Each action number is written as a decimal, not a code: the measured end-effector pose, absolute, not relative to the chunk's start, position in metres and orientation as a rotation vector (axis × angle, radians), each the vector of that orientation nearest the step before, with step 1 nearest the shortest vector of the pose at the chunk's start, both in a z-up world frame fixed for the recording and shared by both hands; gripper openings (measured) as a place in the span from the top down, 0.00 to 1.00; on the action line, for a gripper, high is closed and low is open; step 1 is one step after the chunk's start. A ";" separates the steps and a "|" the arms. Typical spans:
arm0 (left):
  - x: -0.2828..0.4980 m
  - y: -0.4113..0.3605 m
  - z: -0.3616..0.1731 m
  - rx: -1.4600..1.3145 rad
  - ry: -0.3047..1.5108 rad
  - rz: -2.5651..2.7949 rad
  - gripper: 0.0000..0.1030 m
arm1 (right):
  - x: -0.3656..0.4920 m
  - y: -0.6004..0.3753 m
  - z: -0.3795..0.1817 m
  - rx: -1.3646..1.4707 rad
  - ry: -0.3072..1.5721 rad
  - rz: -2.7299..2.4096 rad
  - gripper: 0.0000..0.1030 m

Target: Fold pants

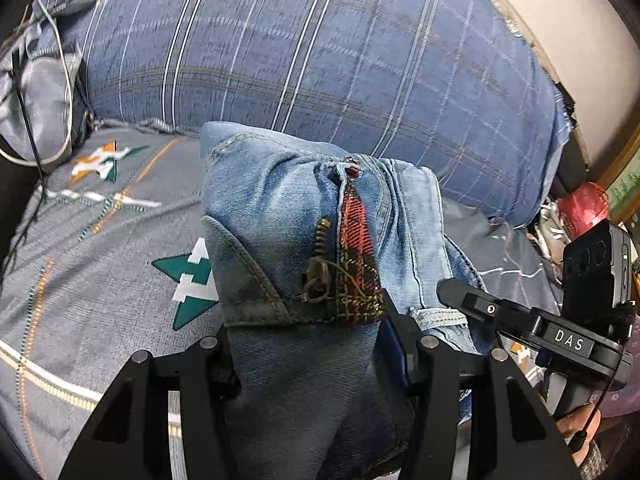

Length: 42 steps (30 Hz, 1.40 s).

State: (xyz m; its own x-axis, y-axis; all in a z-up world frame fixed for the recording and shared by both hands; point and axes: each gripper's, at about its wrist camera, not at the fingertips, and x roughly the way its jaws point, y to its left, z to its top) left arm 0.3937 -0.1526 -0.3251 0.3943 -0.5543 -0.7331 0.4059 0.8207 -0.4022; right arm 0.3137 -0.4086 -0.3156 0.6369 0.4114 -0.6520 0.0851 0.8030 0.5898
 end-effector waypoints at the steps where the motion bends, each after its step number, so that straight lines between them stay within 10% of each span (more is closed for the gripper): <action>1: 0.395 -0.153 -0.330 -0.162 0.999 -0.606 0.48 | 0.316 -0.409 -0.320 0.633 0.880 0.196 0.78; 8: 0.397 -0.154 -0.348 -0.132 1.018 -0.568 0.33 | 0.323 -0.408 -0.339 0.593 0.900 0.176 0.78; 13: 0.395 -0.148 -0.338 -0.158 1.062 -0.580 0.32 | 0.323 -0.403 -0.343 0.493 0.927 0.124 0.64; 22: 0.380 -0.123 -0.314 -0.215 1.019 -0.511 0.33 | 0.297 -0.387 -0.287 0.372 0.753 0.147 0.63; 42: 0.358 -0.113 -0.296 -0.198 0.958 -0.519 0.26 | 0.327 -0.353 -0.357 0.140 0.956 0.020 0.61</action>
